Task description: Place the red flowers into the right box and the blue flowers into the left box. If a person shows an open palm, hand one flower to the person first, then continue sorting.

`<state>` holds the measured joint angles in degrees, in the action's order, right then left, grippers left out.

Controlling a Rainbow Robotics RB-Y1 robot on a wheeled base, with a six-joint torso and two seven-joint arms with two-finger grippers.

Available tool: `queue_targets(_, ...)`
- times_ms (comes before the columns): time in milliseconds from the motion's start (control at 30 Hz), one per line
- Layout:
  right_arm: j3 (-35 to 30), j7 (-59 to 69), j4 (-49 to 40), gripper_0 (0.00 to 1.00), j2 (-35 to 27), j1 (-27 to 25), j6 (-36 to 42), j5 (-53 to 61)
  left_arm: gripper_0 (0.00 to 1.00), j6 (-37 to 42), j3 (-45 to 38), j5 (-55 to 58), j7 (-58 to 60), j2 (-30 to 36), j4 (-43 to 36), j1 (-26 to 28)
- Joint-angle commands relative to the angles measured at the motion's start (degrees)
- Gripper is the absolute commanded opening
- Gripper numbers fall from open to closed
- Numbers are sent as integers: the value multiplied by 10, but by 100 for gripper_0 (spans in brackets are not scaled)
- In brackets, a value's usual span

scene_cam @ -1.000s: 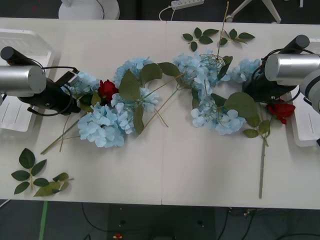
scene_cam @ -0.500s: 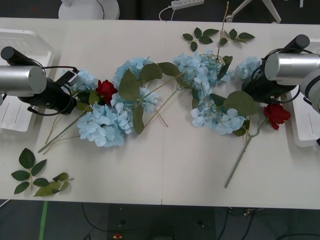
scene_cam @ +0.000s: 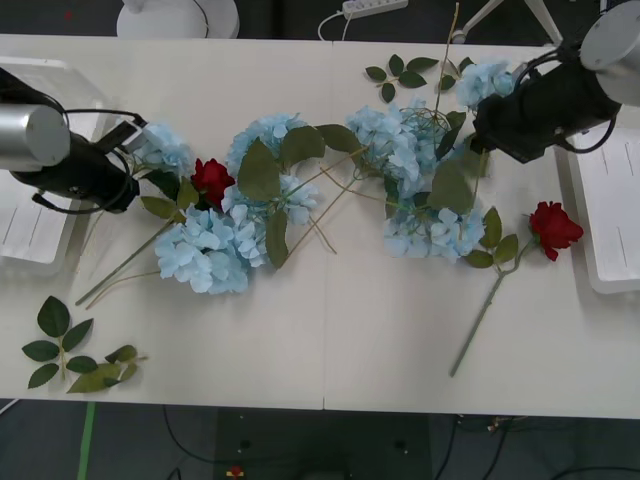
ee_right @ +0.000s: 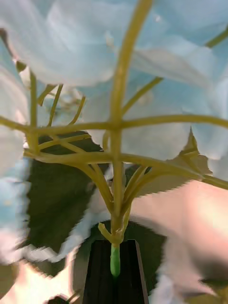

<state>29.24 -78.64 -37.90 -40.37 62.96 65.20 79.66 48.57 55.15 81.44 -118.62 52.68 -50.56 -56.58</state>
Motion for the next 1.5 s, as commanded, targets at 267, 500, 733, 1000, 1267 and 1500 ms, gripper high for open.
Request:
queue_targets(267,-25,-246,-135,0,-143,31,4,168,0,130,-143,32,44,165,-56,-62)
queue_targets(500,-36,-379,-204,0,-163,30,-10,342,0,79,-143,-35,35,197,13,-62)
queue_targets(733,-35,-505,-297,0,-161,20,-82,429,0,8,-119,-121,30,190,65,-56)
queue_targets(1000,-35,-549,-391,0,-118,10,-159,463,21,-66,-120,-154,34,186,52,-16)
queue_targets(1267,-35,-553,-425,0,-12,10,-203,435,100,-73,-119,-159,32,186,52,-12)
queue_targets(1500,-35,-551,-433,0,56,10,-205,388,100,-73,-119,-131,32,186,51,-11)
